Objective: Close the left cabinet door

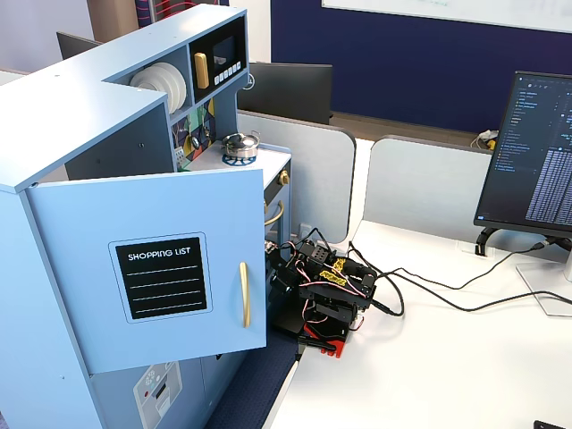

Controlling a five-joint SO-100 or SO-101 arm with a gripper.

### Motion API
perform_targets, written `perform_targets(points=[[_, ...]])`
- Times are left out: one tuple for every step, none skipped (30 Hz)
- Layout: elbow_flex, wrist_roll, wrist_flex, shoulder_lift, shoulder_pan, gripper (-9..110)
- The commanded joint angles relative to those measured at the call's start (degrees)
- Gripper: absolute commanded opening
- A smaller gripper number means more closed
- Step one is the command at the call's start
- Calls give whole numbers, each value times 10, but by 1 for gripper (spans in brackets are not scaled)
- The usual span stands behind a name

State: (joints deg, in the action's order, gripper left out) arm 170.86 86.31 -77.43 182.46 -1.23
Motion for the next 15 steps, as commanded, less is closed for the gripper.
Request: perform_targets(points=[[9, 4, -104, -4, 1, 0], [9, 4, -104, -4, 2, 0], [9, 4, -104, -4, 2, 0], [9, 4, -104, -4, 3, 0], [9, 4, -104, -4, 4, 0], [9, 4, -104, -4, 4, 0], [9, 4, -104, -4, 4, 0], [9, 4, -104, -4, 4, 0], [9, 6, -104, -4, 6, 0], [9, 14, -104, -4, 12, 0], [9, 11, -100, -4, 25, 0], [9, 10, -96, -4, 43, 0], [9, 10, -84, -4, 68, 0], [3, 3, -70, -5, 101, 0], [-5, -13, -55, -5, 146, 0]])
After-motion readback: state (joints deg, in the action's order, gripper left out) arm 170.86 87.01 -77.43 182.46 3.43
